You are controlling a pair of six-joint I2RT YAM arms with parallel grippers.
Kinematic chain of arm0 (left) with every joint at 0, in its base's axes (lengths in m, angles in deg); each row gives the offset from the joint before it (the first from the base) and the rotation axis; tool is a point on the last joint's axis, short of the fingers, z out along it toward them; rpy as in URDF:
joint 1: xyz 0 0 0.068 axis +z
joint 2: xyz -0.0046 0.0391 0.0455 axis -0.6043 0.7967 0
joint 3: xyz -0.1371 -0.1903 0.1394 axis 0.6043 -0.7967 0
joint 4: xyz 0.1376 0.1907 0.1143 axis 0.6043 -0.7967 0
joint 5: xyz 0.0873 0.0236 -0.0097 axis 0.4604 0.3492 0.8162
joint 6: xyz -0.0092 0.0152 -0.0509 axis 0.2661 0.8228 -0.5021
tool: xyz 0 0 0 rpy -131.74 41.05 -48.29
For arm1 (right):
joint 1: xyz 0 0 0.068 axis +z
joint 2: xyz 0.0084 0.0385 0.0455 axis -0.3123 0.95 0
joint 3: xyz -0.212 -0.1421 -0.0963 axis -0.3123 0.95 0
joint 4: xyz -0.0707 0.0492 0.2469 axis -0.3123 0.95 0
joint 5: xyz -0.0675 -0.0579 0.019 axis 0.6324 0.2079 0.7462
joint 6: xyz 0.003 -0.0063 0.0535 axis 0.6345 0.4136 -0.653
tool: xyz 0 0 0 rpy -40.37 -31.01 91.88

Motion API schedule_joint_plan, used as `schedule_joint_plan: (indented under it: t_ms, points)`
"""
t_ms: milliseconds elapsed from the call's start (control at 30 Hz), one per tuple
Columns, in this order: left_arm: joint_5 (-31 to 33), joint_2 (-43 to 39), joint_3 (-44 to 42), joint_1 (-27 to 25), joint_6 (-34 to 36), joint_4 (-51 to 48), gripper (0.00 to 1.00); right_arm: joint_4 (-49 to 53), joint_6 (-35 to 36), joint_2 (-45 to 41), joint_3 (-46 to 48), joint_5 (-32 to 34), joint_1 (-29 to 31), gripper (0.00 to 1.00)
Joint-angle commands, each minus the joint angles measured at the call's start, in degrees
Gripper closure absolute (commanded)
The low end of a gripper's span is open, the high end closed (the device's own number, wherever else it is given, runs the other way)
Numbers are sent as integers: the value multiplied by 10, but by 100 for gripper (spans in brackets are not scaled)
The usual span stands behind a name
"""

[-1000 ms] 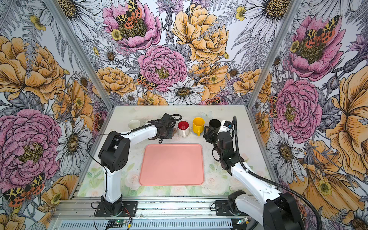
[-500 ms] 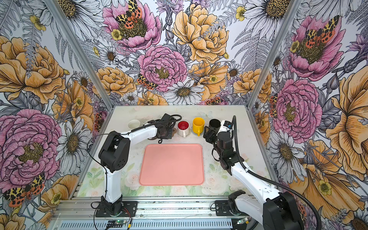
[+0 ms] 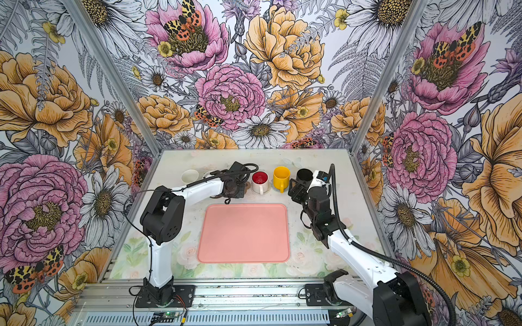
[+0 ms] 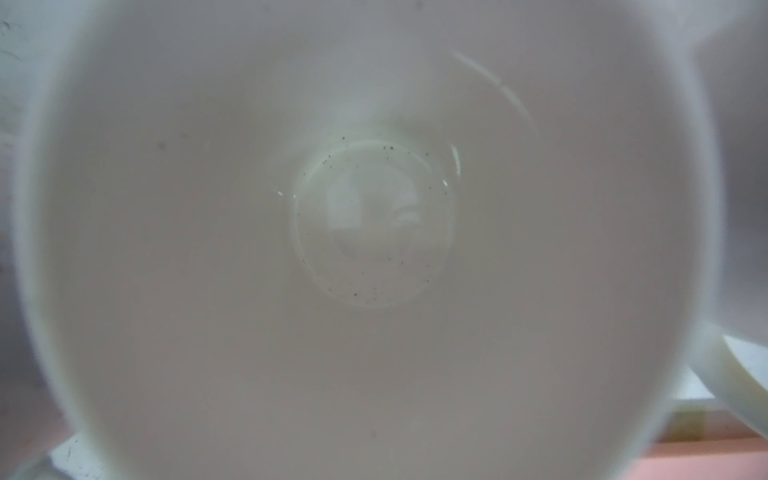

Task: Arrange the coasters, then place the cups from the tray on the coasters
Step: 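Lower the lavender-handled mug onto the paw coaster beside the speckled mug, then open the left gripper and raise it off the lavender-handled mug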

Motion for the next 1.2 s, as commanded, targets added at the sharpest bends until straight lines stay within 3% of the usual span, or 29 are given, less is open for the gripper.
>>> schedule_joint_plan:
  t_ms: [0, 100, 233, 467, 667, 1167]
  points:
    - [22, 0, 28, -6, 7, 15, 80, -1, -7, 3, -1, -4, -4, 27]
    - [24, 1, 30, -6, 7, 12, 78, -1, -7, 4, -1, -5, -4, 27]
    - [27, 2, 31, -6, 7, 6, 68, -1, -7, 3, -1, -7, -5, 27]
    - [27, -6, 30, -7, 7, 1, 59, -1, -7, 3, -1, -10, -6, 27]
    - [29, -20, 28, -10, 6, -4, 44, -1, -7, 3, -1, -11, -7, 27]
    - [41, -81, 10, -23, 10, -14, 36, 10, -6, -7, -1, -17, -9, 27]
